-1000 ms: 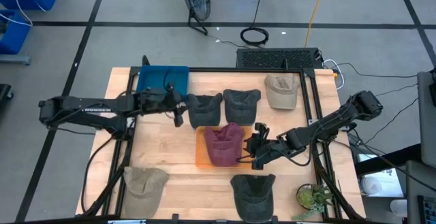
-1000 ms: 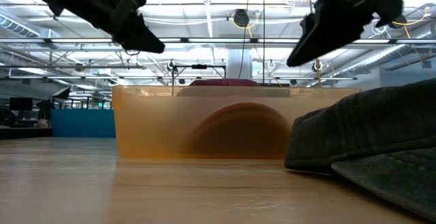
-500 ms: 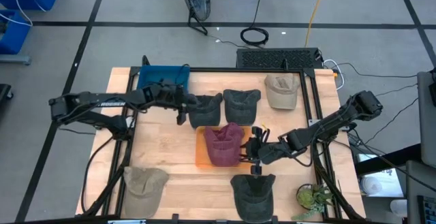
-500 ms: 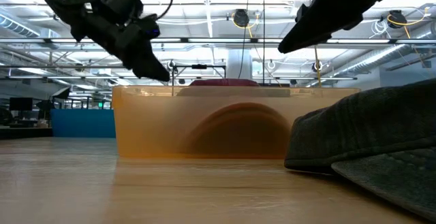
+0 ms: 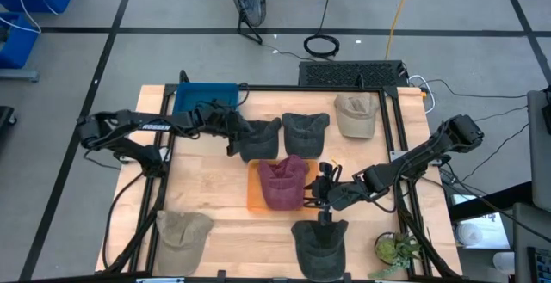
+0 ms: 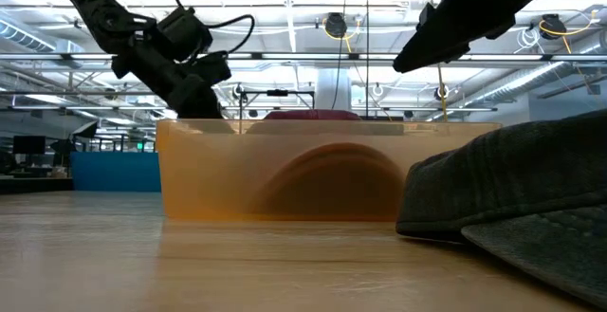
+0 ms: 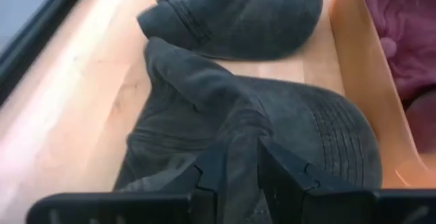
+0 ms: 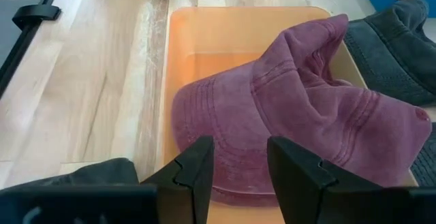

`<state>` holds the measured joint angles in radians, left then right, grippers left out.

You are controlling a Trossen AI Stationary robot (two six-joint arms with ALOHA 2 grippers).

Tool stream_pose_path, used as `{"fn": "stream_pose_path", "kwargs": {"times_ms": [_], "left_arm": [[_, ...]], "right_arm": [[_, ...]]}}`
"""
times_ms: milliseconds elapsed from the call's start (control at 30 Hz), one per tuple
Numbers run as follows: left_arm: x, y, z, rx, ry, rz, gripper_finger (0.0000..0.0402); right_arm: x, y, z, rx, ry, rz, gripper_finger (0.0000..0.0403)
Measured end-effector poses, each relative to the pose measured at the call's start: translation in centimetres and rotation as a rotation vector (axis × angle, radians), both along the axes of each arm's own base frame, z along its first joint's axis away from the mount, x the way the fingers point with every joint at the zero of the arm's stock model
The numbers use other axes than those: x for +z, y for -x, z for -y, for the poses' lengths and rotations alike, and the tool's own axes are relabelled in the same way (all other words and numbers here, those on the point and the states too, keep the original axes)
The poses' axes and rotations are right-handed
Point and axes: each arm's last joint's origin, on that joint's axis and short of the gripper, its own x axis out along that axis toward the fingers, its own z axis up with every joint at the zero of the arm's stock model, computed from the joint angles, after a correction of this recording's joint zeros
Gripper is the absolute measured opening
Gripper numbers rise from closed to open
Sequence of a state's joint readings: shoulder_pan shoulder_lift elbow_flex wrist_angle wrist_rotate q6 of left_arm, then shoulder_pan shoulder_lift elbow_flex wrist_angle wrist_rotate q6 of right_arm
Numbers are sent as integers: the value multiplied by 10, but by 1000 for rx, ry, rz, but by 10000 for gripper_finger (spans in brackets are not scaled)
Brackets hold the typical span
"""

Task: Pick & Place hat
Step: Put the top left black cap into the blue bin

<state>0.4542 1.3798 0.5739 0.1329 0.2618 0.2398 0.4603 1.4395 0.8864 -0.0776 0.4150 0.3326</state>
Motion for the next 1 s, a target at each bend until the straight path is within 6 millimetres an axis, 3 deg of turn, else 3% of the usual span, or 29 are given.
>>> {"fn": "stream_pose_path", "kwargs": {"times_ms": [167, 633, 800, 1000], "left_arm": [[-9, -3, 0, -10, -1, -35, 91], [-19, -8, 1, 6, 27, -53, 196], [-19, -10, 6, 3, 4, -60, 200], [-19, -11, 8, 5, -2, -65, 176]], "right_arm": [[-7, 3, 2, -5, 6, -21, 123], [-10, 2, 9, -23, 18, -27, 123], [-10, 2, 8, -22, 18, -28, 123], [-10, 2, 8, -20, 21, -28, 123]]}}
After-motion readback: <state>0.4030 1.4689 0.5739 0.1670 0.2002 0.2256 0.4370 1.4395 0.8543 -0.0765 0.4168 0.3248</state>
